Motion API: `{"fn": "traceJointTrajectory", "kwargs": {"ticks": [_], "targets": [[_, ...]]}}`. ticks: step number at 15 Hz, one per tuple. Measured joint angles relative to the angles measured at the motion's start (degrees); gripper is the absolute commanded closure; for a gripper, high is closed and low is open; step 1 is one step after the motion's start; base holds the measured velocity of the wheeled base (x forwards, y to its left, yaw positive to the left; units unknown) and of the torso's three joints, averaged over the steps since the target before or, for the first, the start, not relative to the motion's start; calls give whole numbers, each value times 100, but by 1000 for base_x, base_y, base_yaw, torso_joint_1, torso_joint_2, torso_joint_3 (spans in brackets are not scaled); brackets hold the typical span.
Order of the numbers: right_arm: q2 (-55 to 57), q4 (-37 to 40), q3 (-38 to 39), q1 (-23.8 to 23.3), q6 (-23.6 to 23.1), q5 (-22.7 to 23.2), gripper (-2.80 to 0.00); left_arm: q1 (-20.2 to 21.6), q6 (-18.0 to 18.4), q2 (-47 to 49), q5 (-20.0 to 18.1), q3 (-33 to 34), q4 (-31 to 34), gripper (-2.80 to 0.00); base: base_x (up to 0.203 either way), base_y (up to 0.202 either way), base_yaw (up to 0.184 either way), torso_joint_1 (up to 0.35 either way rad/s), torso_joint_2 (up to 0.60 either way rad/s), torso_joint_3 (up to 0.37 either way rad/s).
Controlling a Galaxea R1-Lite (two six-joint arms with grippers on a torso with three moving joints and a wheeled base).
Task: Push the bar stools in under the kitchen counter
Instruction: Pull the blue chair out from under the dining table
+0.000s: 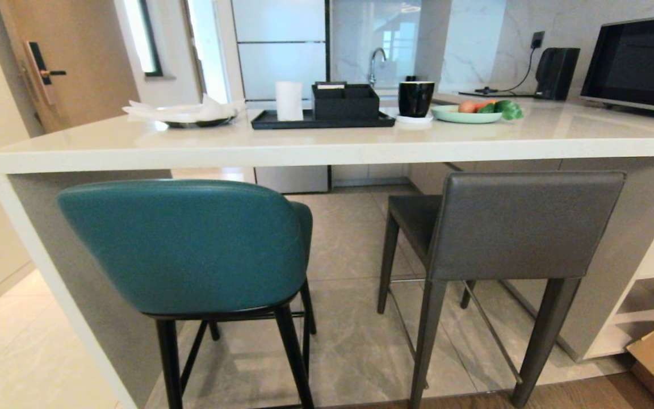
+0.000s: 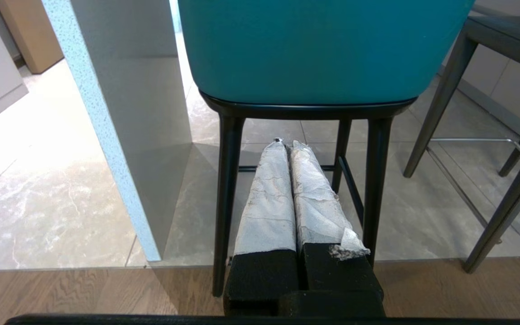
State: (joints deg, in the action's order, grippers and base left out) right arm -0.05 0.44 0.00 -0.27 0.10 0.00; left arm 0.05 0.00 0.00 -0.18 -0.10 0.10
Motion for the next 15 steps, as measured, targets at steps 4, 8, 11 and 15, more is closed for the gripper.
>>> {"fn": "traceJointTrajectory", "kwargs": {"ticks": [4, 8, 11, 15], "targets": [[0, 0, 0, 2, -2, 0, 0, 0, 0, 0, 2, 0, 0, 0, 0, 0, 0, 0, 0, 0], [0, 0, 0, 2, 0, 0, 0, 0, 0, 0, -4, 0, 0, 0, 0, 0, 0, 0, 0, 0], [0, 1, 0, 5, 1, 0, 0, 2, 0, 0, 2, 0, 0, 0, 0, 0, 0, 0, 0, 0], [0, 0, 0, 2, -3, 0, 0, 5, 0, 0, -1, 0, 0, 0, 0, 0, 0, 0, 0, 0]]}}
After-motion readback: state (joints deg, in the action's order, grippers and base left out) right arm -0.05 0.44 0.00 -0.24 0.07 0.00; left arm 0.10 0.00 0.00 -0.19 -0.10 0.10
